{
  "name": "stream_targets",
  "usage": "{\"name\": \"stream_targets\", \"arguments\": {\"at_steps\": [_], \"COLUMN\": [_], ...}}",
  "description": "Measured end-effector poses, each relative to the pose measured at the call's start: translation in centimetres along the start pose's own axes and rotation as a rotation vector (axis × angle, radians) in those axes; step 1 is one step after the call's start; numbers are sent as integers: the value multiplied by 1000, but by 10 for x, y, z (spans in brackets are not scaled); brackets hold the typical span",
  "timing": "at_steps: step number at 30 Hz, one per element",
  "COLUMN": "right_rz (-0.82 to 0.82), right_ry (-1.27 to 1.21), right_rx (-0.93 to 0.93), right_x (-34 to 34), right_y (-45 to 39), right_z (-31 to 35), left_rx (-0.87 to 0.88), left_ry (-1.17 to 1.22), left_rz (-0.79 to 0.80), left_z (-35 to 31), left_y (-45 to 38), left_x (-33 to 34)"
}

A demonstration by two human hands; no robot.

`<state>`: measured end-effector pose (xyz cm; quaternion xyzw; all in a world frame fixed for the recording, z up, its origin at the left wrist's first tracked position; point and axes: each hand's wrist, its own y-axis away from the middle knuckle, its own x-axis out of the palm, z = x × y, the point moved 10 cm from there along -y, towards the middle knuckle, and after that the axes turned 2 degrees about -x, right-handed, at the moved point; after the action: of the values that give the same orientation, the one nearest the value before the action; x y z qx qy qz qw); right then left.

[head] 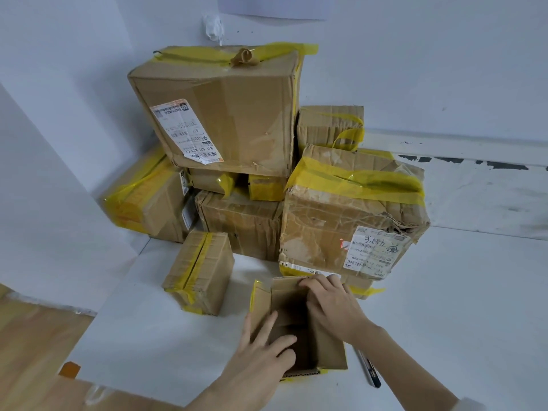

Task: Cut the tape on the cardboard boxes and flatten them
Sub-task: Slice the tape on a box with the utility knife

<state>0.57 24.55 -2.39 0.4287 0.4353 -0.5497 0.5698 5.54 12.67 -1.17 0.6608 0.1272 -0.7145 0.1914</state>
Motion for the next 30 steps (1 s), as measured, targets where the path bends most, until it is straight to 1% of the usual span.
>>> {"name": "stream_targets", "arguments": {"at_steps": [2, 5, 7, 9, 11, 13, 14, 16, 18, 19, 20, 21, 22, 23, 24, 25, 26, 27, 29, 30], "right_rz": [1, -23, -43, -64, -73, -62, -48, -11, 32, 64, 94, 107, 104, 82, 36, -19, -63, -86, -65, -43], "right_ry": [-22, -50, -71, -98, -108, -98, -94, -78, -62, -76, -113, -161, -206, -243, -274, -296, -315, -343, -448, -500], "right_rx": [39, 86, 103, 103, 99, 90, 84, 65, 56, 62, 76, 88, 95, 99, 102, 100, 92, 82, 95, 133], "right_x": [5, 11, 13, 14, 16, 17, 18, 19, 24, 28, 32, 36, 38, 38, 36, 34, 32, 32, 36, 38], "right_y": [-4, -8, -9, -7, -2, 3, 4, 4, 0, -3, -4, -6, -7, -7, -8, -8, -8, -8, -7, -6], "right_z": [-6, -11, -13, -13, -15, -19, -21, -24, -23, -24, -26, -27, -28, -29, -29, -28, -26, -24, -22, -23], "left_rx": [47, 127, 129, 146, 162, 161, 156, 172, 181, 169, 157, 136, 105, 91, 72, 54, 66, 37, -49, -83], "left_ry": [-25, -17, -20, -11, 20, 72, 88, 30, -23, -65, -45, -1, 173, 400, 562, 637, 624, 600, 534, 480], "left_rz": [-47, -201, -285, -332, -311, -253, -187, -89, -24, -31, 16, 25, 59, 50, 64, 26, -2, -20, 29, -6], "left_z": [0, -1, -1, -2, -2, 1, 2, 3, 5, 7, 9, 10, 10, 9, 9, 11, 8, 8, 10, 12], "left_y": [7, 14, 19, 25, 27, 25, 24, 24, 28, 28, 28, 27, 26, 25, 22, 21, 21, 20, 18, 16], "left_x": [7, 6, 6, 7, 11, 14, 18, 25, 32, 35, 40, 41, 42, 40, 42, 44, 47, 48, 53, 49]}}
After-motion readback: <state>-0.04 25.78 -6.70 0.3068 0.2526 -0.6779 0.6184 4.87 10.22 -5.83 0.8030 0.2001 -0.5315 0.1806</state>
